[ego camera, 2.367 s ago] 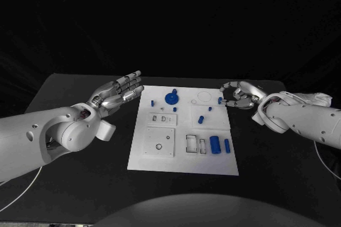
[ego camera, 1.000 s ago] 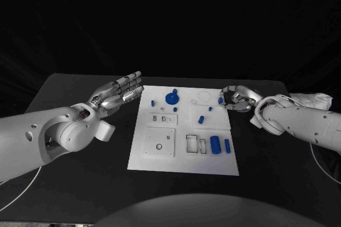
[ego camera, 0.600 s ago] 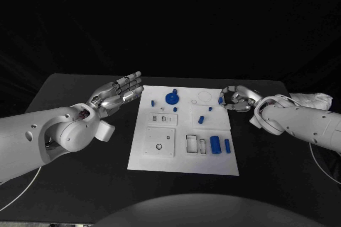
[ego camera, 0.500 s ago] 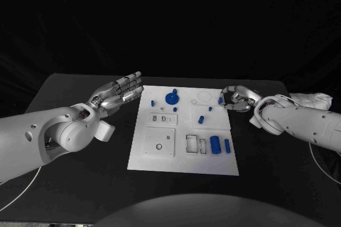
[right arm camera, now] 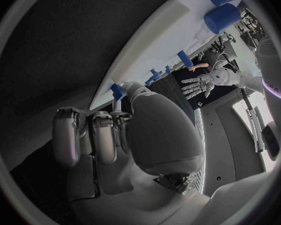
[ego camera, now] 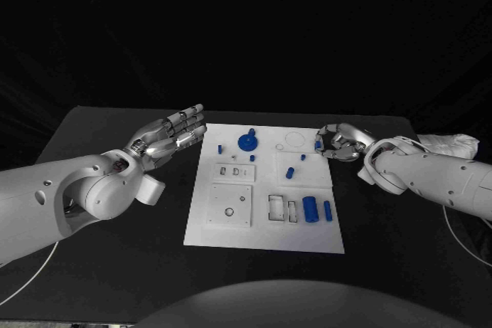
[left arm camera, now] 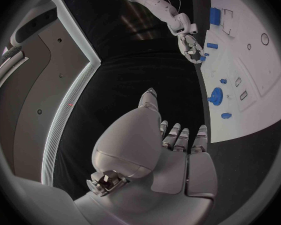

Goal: Assemble the parts on the task board

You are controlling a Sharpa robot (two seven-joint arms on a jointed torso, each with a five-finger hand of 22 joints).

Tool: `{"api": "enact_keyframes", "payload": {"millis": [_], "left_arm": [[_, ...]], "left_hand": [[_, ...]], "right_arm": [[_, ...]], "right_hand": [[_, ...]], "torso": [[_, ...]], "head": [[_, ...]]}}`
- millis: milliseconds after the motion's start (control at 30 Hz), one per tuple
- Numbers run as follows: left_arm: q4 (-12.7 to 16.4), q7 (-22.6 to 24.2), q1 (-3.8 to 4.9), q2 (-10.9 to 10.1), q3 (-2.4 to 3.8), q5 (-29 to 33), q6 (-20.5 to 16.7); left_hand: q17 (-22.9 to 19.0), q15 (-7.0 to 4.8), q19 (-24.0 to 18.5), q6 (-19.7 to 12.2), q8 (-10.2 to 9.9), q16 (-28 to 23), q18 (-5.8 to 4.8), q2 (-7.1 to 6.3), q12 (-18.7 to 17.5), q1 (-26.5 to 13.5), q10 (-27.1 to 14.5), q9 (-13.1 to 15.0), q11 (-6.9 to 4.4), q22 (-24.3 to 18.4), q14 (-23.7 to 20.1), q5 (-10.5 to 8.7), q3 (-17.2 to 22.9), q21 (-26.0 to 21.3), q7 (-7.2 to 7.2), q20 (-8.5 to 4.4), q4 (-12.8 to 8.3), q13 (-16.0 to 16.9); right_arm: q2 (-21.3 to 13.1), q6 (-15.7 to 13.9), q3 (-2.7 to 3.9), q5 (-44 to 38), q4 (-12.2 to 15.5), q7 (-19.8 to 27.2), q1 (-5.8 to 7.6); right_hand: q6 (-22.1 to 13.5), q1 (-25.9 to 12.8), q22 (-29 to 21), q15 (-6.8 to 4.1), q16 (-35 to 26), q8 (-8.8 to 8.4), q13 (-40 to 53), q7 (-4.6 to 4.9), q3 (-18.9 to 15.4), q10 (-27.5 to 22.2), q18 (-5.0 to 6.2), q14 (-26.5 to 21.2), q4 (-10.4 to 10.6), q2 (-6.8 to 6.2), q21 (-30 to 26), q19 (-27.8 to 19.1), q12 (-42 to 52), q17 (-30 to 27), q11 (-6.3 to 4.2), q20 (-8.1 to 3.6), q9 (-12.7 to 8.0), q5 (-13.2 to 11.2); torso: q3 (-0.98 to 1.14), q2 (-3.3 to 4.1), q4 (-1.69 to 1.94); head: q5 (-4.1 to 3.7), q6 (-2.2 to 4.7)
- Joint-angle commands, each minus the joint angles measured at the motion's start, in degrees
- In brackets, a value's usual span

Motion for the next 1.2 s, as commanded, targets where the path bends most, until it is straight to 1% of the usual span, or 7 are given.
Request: {"api": "enact_keyframes", "payload": {"millis": [33,333,567,767,867,967,1200], "left_arm": [[0.2,0.2,0.02,0.0,0.05,-0.2,1.0],[0.2,0.1,0.02,-0.1,0.05,-0.2,1.0],[0.2,0.0,0.01,-0.2,0.05,-0.2,1.1],[0.1,0.0,0.01,-0.1,0.05,-0.2,1.0],[0.1,0.0,0.00,-0.1,0.04,-0.2,1.0],[0.0,0.0,0.00,-0.1,0.04,-0.2,0.9],[-0.1,-0.1,0.00,0.2,0.04,-0.2,0.7]], "left_hand": [[-0.1,0.37,0.2,0.1,0.3,-0.2,0.51,-0.02,0.3,0.5,0.0,-0.1,0.26,-0.7,0.1,0.27,0.3,0.2,0.05,0.34,0.0,0.1],[-0.1,0.41,0.2,0.3,0.3,-0.2,0.51,-0.01,0.4,0.5,0.1,0.0,0.24,-0.7,0.1,0.28,0.3,0.2,0.34,0.35,0.0,0.1],[-0.1,0.41,0.3,0.4,0.4,-0.2,0.51,0.00,0.5,0.6,0.1,0.0,0.18,-0.6,0.1,0.29,0.3,0.2,0.58,0.36,0.0,0.1],[-0.1,0.41,0.3,0.4,0.4,-0.2,0.51,0.00,0.5,0.6,0.1,0.0,0.17,-0.6,0.1,0.30,0.3,0.3,0.65,0.37,0.0,0.1],[-0.1,0.41,0.3,0.4,0.4,-0.2,0.51,0.00,0.5,0.6,0.1,0.0,0.17,-0.6,0.1,0.30,0.3,0.3,0.65,0.37,0.0,0.1],[-0.1,0.41,0.3,0.4,0.4,-0.2,0.51,0.00,0.5,0.6,0.1,0.0,0.17,-0.6,0.1,0.30,0.3,0.3,0.65,0.37,0.0,0.1],[-0.1,0.42,0.3,0.4,0.4,-0.2,0.51,-0.01,0.5,0.6,0.1,0.0,0.15,-0.6,0.1,0.30,0.3,0.3,0.72,0.38,0.0,0.1]], "right_arm": [[0.1,0.1,0.00,0.1,-0.1,-0.3,-0.06],[0.3,-1.8,0.01,0.5,-0.3,-0.2,-0.05],[0.1,-2.7,0.02,1.2,0.0,0.4,0.01],[-0.3,-2.9,0.03,1.6,1.4,0.7,0.72],[-0.7,-2.9,0.03,1.7,2.6,0.5,1.41],[-1.3,-2.5,0.03,1.6,4.7,0.1,2.61],[-2.7,-0.2,0.03,1.3,12.3,-2.7,6.64]], "right_hand": [[0.6,0.2,12.1,0.20,0.2,0.51,15.1,-0.05,0.4,6.0,-0.36,5.9,0.0,0.58,-0.4,-0.3,0.2,15.1,0.11,0.00,0.0,-0.1],[3.4,1.0,12.0,0.06,0.2,2.18,15.1,0.03,1.4,6.0,-0.29,5.9,-1.1,1.37,-0.6,-0.5,0.2,15.1,0.04,-0.14,-0.2,0.2],[4.8,1.2,12.0,0.09,0.2,2.84,15.1,0.18,1.8,6.0,-0.23,5.9,-1.5,1.56,-0.8,-0.7,0.2,15.1,0.11,-0.15,-0.6,0.2],[5.9,1.2,12.0,0.16,0.2,3.19,15.1,0.42,1.9,6.0,-0.26,5.9,-1.7,1.61,-0.7,-0.7,0.2,15.1,0.26,-0.12,-0.9,-0.1],[6.2,1.1,12.0,0.22,0.2,3.16,15.1,0.57,1.9,6.0,-0.25,5.9,-1.6,1.55,-0.8,-0.7,0.2,15.1,0.36,-0.08,-1.2,-0.5],[6.8,0.9,12.0,0.34,0.2,3.09,15.1,0.76,1.9,6.0,-0.30,5.9,-1.6,1.46,-0.6,-0.6,0.2,15.1,0.56,-0.01,-1.6,-0.9],[7.7,0.7,12.0,0.71,0.2,2.73,15.1,1.03,1.8,6.0,-0.28,5.9,-1.5,1.23,-0.8,-0.6,0.2,15.1,1.06,0.26,-2.5,-2.0]], "torso": [[0.00,-0.01,0.02],[-0.01,-0.02,-0.06],[-0.02,-0.03,-0.04],[-0.01,-0.04,-0.03],[-0.03,-0.06,-0.05],[-0.05,-0.05,-0.04],[-0.06,-0.06,0.05]], "head": [[-0.03,0.00],[0.14,0.00],[0.17,0.00],[0.17,0.00],[0.16,0.00],[0.16,0.00],[0.18,0.00]]}}
